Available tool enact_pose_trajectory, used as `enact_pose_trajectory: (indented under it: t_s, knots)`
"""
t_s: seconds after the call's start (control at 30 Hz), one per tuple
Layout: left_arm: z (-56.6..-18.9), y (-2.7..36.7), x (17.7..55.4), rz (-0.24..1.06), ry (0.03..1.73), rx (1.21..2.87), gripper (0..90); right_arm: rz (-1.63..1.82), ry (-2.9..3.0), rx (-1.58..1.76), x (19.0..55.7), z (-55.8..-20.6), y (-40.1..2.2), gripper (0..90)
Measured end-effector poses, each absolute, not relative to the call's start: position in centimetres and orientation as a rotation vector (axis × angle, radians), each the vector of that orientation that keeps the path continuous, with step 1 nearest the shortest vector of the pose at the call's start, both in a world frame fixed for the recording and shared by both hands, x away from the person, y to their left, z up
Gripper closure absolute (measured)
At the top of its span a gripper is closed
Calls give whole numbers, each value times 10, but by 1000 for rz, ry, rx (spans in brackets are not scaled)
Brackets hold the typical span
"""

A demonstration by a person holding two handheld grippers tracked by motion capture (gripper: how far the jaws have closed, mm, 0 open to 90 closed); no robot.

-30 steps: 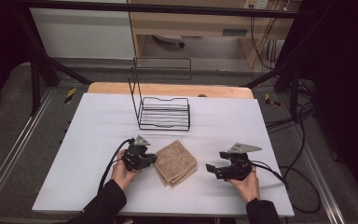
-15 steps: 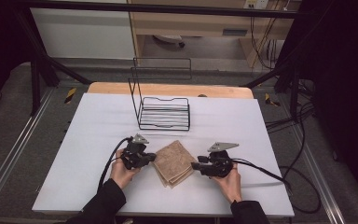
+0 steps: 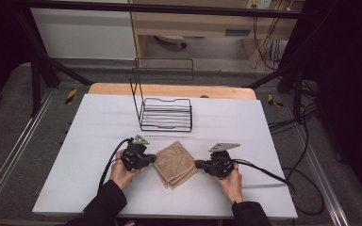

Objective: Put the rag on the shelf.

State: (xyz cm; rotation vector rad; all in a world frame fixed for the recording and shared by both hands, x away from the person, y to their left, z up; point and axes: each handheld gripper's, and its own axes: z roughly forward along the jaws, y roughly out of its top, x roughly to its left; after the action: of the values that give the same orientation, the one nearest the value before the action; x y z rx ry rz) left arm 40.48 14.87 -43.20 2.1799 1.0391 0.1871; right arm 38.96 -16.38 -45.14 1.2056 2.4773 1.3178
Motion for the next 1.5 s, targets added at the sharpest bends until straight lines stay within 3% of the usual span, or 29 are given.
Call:
enact_pose_trajectory:
  t_s: [0.43, 0.57, 0.7, 0.8, 0.9, 1.13, 1.2, 1.27, 1.3, 1.5]
  knots:
    - [-429, 166, 385, 120, 1066, 2170, 867, 1295, 2553, 1163, 388, -438, -156, 885]
    - [-430, 163, 383, 163, 1071, 2183, 862, 1264, 2565, 1173, 388, -443, -154, 867]
    - [-433, 164, 385, 164, 1072, 2177, 832, 1234, 2557, 1180, 392, -445, -153, 736]
    - [-429, 167, 388, 194, 1058, 2132, 730, 1321, 2483, 1184, 393, -438, -156, 627]
    - [-424, 166, 393, 215, 1042, 2113, 646, 1338, 2444, 1233, 396, -442, -153, 583]
    - [-439, 164, 399, 110, 1024, 2197, 701, 1280, 2462, 1288, 395, -456, -145, 662]
    - [-439, 165, 398, 93, 1019, 2200, 727, 1297, 2462, 1292, 395, -458, -144, 743]
    - [-438, 165, 398, 77, 1021, 2201, 753, 1305, 2461, 1293, 394, -459, -143, 766]
    - [-437, 165, 398, 73, 1027, 2206, 817, 1318, 2461, 1299, 394, -459, -142, 831]
    - [-432, 163, 390, 68, 1038, 2193, 857, 1311, 2436, 1259, 400, -445, -141, 865]
